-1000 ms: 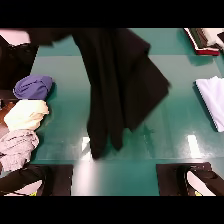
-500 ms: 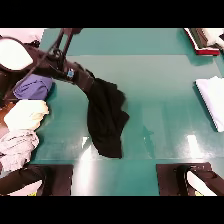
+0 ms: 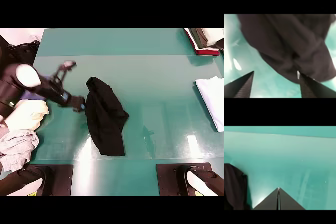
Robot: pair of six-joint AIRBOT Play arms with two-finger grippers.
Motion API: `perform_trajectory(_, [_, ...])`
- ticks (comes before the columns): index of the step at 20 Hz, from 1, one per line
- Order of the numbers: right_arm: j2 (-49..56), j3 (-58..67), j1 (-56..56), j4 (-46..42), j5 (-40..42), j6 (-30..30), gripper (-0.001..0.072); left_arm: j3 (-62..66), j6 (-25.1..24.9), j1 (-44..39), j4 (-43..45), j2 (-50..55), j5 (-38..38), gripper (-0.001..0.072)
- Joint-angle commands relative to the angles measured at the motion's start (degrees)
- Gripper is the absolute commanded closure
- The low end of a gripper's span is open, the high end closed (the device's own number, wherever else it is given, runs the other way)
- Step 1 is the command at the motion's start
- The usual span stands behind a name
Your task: Fold the shirts.
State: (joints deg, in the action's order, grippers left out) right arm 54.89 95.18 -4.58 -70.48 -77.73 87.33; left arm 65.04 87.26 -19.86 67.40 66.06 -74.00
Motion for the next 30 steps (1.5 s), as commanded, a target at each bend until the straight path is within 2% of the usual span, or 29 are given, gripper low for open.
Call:
perform_trajectory(1, [1.22,0.07,0.09,0.11,-0.52,0.0,0.0696,-13.73,1.18,-3.87,-7.06,-1.14,7.37,0.0074])
perform_trajectory(5, [3.15,0.07,1.03,0.42,-0.87,0.0,0.0696,-23.76,3.98,-8.13,-7.96,-1.11,15.91,0.0073])
perform_trajectory(11, [7.58,0.07,7.72,0.35,-0.28,0.0,0.0696,-27.36,4.24,-8.98,-12.63,-0.46,24.02,0.0075])
perform_trajectory(12, [8.48,0.07,9.11,0.31,-0.44,0.0,0.0696,-27.36,4.24,-8.98,-13.14,-0.5,25.44,0.0189])
perform_trajectory(13, [9.44,0.07,10.23,0.26,-0.5,0.0,0.0695,-27.36,4.22,-8.98,-13.75,-0.48,26.69,0.0445])
perform_trajectory(14, [10.62,0.07,11.5,0.31,-0.5,0.0,0.0696,-27.36,4.17,-8.98,-13.86,-0.48,27.23,0.0628])
perform_trajectory(15, [11.78,0.07,12.81,0.26,-0.7,0.0,0.0696,-27.36,3.8,-8.96,-13.79,-0.48,27.74,0.0685])
perform_trajectory(17, [14.32,0.07,15.19,0.31,-1.2,0.0,0.0696,-27.15,3.8,-8.96,-12.59,-0.66,26.56,0.0685])
perform_trajectory(20, [19.47,0.04,19.32,0.33,-4.13,-0.02,0.0693,-21.57,3.93,-8.9,-0.48,-1.25,15.72,0.0685])
perform_trajectory(21, [21.73,0.04,20.87,0.44,-6.08,-0.85,0.0609,-18.67,4.26,-8.92,4.81,-1.97,11.19,0.0685])
perform_trajectory(22, [24.0,0.04,22.45,0.42,-7.78,-1.2,0.0367,-15.65,4.52,-8.9,10.03,-2.89,7.17,0.0685])
perform_trajectory(23, [26.49,0.04,24.13,0.5,-9.16,-1.2,0.0182,-12.96,4.81,-8.9,13.84,-3.76,4.57,0.0685])
perform_trajectory(25, [31.21,0.04,27.63,0.52,-9.31,-1.33,0.0173,-8.0,6.51,-8.9,19.47,-5.49,2.1,0.0685])
perform_trajectory(28, [37.13,0.07,32.83,0.85,-5.84,-1.38,0.0173,-3.1,8.74,-8.9,19.63,-6.49,2.64,0.0684])
perform_trajectory(30, [40.24,0.07,35.28,4.68,-3.58,-1.46,0.0173,-1.79,8.76,-8.92,19.65,-6.51,2.84,0.0684])
